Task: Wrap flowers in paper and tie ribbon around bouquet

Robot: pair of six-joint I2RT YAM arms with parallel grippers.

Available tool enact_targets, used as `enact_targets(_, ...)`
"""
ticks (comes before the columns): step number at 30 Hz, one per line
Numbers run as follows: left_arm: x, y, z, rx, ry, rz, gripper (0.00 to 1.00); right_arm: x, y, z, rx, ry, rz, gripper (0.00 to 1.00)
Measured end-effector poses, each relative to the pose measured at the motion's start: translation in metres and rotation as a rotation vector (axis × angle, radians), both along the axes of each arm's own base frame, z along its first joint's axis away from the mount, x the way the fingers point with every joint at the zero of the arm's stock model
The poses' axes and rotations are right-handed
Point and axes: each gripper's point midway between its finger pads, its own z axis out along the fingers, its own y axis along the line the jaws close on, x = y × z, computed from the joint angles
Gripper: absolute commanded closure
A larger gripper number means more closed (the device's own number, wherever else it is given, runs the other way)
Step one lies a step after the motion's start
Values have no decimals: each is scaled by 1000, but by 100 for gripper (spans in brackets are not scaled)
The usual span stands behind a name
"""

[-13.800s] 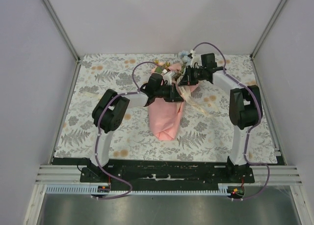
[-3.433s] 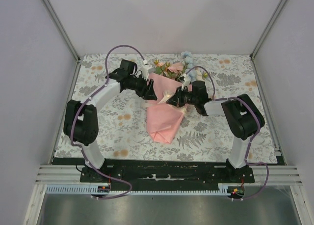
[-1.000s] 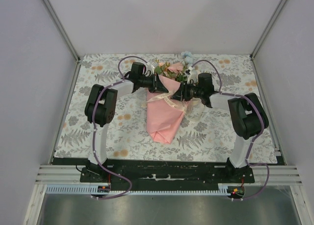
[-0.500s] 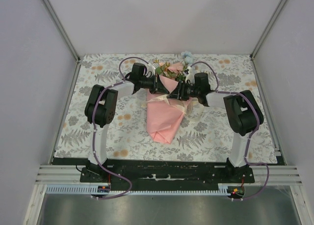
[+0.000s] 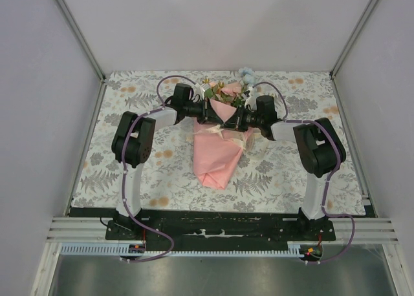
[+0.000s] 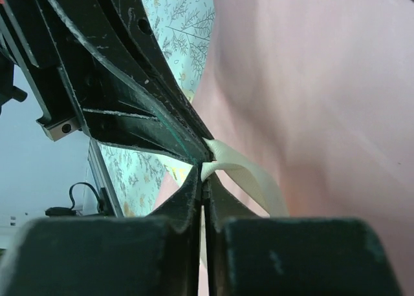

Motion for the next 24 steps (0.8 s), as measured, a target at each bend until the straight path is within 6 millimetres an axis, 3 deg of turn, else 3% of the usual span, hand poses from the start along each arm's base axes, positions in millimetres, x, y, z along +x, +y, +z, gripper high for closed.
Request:
enact_targets(6,1,1,0,1,1,3,89,-1,-4,-7,-33,0,2,100)
enact_targets(18,14,17,-4,25,6,56,98,-8,-19,-26,-125,11,10,100)
enact_targets(20,19,23,-3,33,-2,66,98,-10,-20,-28,-138,12,19,84)
enact_targets(24,24,30,3,42,-43,67,98,-17,-22,-27,-159,15,54,64)
